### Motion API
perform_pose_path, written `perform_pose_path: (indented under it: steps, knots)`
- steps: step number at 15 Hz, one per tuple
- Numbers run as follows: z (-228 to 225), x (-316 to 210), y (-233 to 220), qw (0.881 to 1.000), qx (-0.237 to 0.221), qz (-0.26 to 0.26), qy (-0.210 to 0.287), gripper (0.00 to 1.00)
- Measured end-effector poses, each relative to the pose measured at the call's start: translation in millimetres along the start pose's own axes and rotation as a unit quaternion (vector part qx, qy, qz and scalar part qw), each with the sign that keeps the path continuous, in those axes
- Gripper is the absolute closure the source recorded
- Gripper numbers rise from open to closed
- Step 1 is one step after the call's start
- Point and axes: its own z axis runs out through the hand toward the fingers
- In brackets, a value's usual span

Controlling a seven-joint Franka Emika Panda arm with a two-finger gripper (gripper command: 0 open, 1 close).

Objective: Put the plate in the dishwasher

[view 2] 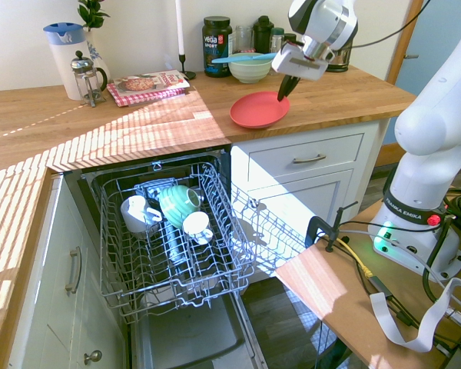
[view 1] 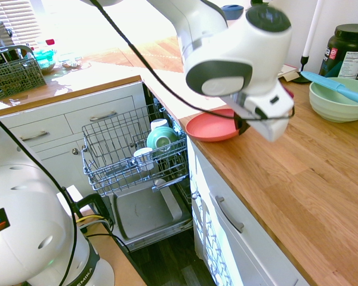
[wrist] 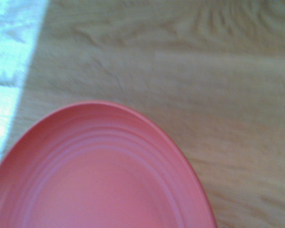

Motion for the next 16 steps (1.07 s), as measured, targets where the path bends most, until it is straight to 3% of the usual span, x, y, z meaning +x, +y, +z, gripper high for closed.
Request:
perform_pose_path:
  steps: [3,6,8,10,14,16]
  knots:
    - [-96,-33,-104,0.993,-0.064,-0.083,0.059,1.0]
    - [-155,-115,-202,0.973,-0.111,-0.167,0.117,1.0]
    - [-132,-208,-257,0.953,-0.135,-0.225,0.153,1.0]
    - [-80,-320,-280,0.927,-0.157,-0.286,0.186,1.0]
    - [2,-506,-240,0.863,-0.181,-0.389,0.267,1.0]
    - [40,-551,-209,0.818,-0.197,-0.438,0.318,1.0]
